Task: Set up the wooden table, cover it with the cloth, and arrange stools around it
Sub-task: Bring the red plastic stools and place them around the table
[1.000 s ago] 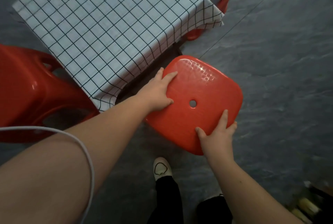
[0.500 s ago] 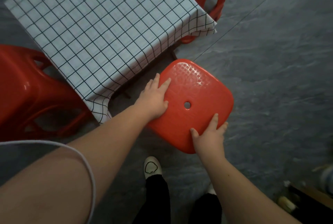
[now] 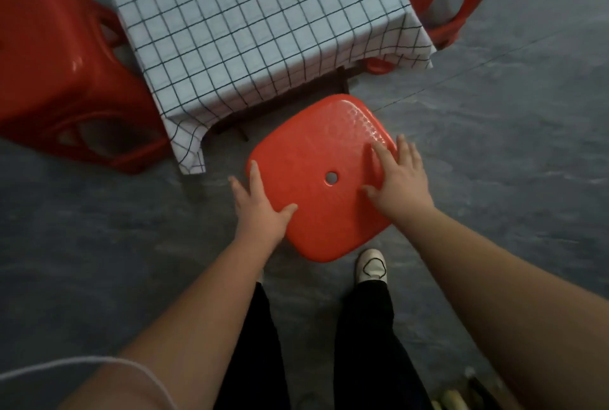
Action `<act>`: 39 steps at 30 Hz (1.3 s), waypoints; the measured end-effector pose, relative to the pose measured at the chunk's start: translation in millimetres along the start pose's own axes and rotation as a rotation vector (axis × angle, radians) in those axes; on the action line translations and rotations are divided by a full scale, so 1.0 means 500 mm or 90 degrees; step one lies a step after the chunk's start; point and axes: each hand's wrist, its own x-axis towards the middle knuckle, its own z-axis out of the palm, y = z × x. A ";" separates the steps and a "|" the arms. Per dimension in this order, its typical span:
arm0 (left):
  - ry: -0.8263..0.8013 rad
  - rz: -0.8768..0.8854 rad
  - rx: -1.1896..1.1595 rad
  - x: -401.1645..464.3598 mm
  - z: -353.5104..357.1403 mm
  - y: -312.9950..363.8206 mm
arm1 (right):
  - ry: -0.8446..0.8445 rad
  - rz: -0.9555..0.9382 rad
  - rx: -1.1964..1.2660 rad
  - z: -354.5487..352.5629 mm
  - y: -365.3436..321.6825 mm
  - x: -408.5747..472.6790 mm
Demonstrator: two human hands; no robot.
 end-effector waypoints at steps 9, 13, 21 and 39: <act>0.052 -0.103 -0.121 -0.047 0.124 0.030 | -0.136 -0.080 0.101 -0.008 0.072 0.067; 0.057 -0.094 -0.107 -0.050 0.129 0.026 | -0.103 -0.094 0.123 0.009 0.088 0.053; 0.031 -0.070 -0.037 -0.122 0.175 -0.023 | -0.096 -0.071 0.142 0.063 0.158 -0.057; 0.021 -0.045 -0.004 -0.203 0.229 -0.066 | -0.090 -0.042 0.154 0.105 0.222 -0.170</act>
